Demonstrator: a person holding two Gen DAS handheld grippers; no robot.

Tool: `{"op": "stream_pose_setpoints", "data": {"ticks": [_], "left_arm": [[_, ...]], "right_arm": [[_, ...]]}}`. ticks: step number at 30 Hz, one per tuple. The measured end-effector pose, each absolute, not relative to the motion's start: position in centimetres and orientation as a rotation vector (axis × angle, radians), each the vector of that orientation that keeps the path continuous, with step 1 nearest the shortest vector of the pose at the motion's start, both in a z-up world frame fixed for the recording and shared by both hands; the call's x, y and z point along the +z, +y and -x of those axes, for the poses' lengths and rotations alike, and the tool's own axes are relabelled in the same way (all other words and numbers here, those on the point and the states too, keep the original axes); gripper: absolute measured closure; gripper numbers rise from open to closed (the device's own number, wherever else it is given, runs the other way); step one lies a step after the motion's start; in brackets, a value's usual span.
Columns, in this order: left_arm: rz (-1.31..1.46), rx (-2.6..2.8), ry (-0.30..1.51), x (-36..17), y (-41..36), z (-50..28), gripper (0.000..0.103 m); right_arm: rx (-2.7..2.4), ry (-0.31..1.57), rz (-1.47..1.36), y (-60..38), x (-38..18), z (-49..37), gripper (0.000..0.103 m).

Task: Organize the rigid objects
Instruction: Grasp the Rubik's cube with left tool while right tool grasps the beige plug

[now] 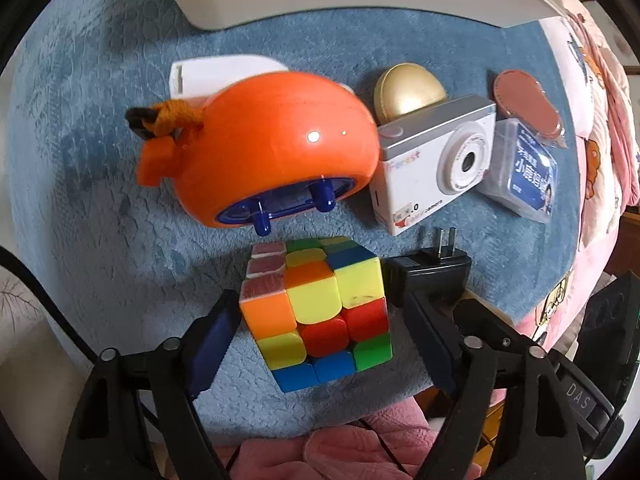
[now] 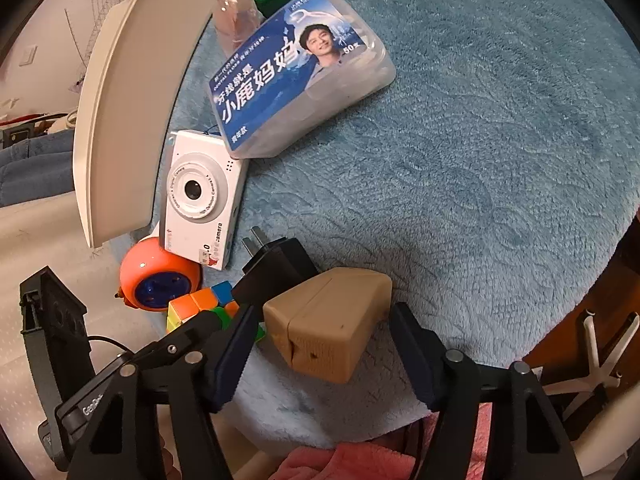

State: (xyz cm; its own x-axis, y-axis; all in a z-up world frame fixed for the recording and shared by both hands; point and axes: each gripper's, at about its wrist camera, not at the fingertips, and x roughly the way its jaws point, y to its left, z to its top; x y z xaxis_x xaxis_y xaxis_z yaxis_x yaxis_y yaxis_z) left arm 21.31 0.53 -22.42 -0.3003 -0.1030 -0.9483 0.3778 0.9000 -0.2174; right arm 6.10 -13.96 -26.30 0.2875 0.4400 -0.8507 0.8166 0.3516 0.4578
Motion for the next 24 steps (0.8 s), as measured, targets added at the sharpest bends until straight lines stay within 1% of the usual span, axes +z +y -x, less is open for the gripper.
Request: {"op": "stream_pose_setpoints", "data": {"ticks": [1, 2, 4, 6, 15, 24], "left_arm": [[-0.195, -0.471, 1.833, -22.6, 0.6, -21.3, 0.027], [-0.182, -0.459, 1.847, -22.8, 0.7, -21.3, 0.031], [-0.164, -0.422, 1.870, -23.2, 0.9, -21.7, 0.036], [-0.135, -0.394, 1.885, -23.7, 1.5, -22.0, 0.036], [-0.055, -0.319, 1.898, -23.6, 3.3, -22.9, 0.037], [0.016, -0.267, 1.927, -22.9, 6.2, -20.7, 0.038]], "right_arm": [[-0.373, 1.346, -1.272, -14.1, -26.4, -6.1, 0.038], [-0.374, 1.353, -1.272, -14.2, -26.4, -6.2, 0.042], [-0.365, 1.363, -1.276, -14.5, -26.6, -6.2, 0.044], [-0.357, 1.369, -1.281, -15.0, -26.7, -5.9, 0.047], [-0.312, 1.399, -1.278, -16.5, -26.6, -5.8, 0.052], [-0.294, 1.423, -1.268, -16.9, -25.8, -4.8, 0.053]]}}
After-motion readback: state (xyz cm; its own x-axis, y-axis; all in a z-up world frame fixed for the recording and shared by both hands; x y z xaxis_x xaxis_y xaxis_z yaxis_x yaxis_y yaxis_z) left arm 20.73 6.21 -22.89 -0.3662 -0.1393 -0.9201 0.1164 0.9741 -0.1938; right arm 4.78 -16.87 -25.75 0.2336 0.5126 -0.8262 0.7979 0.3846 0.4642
